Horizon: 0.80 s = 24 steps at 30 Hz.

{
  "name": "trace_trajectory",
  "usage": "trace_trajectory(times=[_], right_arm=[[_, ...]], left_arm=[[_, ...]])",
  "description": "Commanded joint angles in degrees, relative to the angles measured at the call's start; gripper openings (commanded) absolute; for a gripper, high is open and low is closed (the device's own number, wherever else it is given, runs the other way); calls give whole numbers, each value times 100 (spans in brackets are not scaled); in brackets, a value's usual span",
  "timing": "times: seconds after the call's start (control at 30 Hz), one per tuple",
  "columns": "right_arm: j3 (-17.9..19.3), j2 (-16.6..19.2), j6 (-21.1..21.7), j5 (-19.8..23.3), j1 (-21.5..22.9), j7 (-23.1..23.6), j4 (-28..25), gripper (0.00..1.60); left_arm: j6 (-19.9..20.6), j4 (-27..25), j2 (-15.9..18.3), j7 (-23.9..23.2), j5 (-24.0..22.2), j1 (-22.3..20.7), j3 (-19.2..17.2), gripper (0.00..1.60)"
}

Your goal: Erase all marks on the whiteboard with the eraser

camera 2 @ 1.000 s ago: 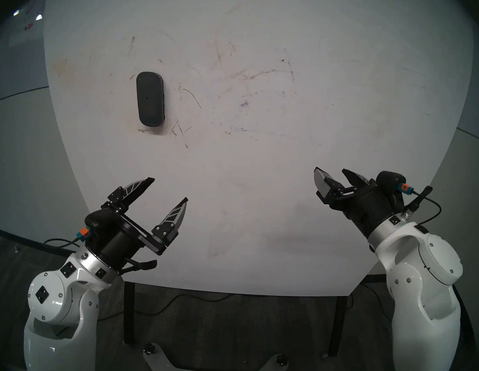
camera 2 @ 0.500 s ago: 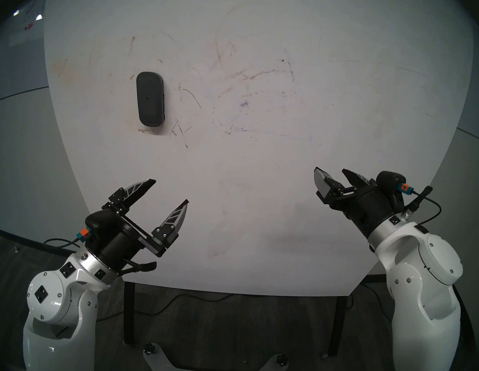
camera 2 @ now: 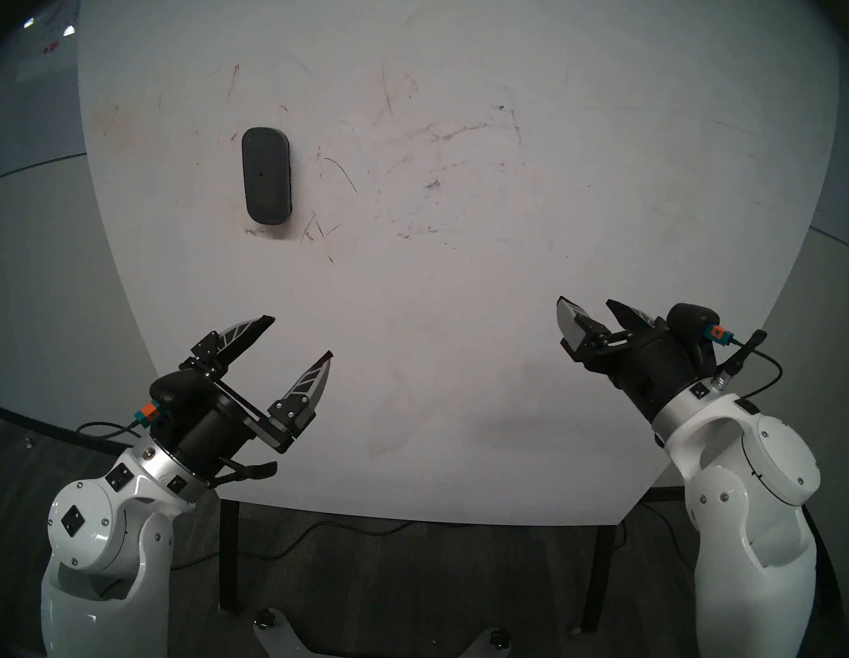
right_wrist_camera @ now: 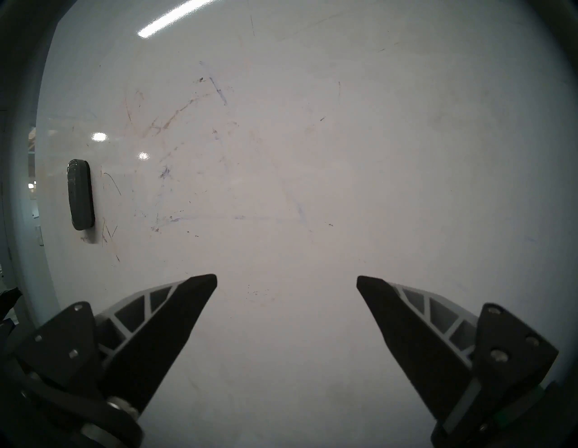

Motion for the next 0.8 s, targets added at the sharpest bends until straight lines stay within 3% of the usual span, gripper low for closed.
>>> trace_trajectory(times=[0.0, 0.77], right_arm=[[2, 15, -3, -1, 45, -3, -104, 160], [2, 13, -2, -2, 46, -2, -104, 160]], left_arm=[[-17, -130, -12, 2, -22, -3, -1, 160], [-17, -130, -19, -3, -19, -4, -3, 160]])
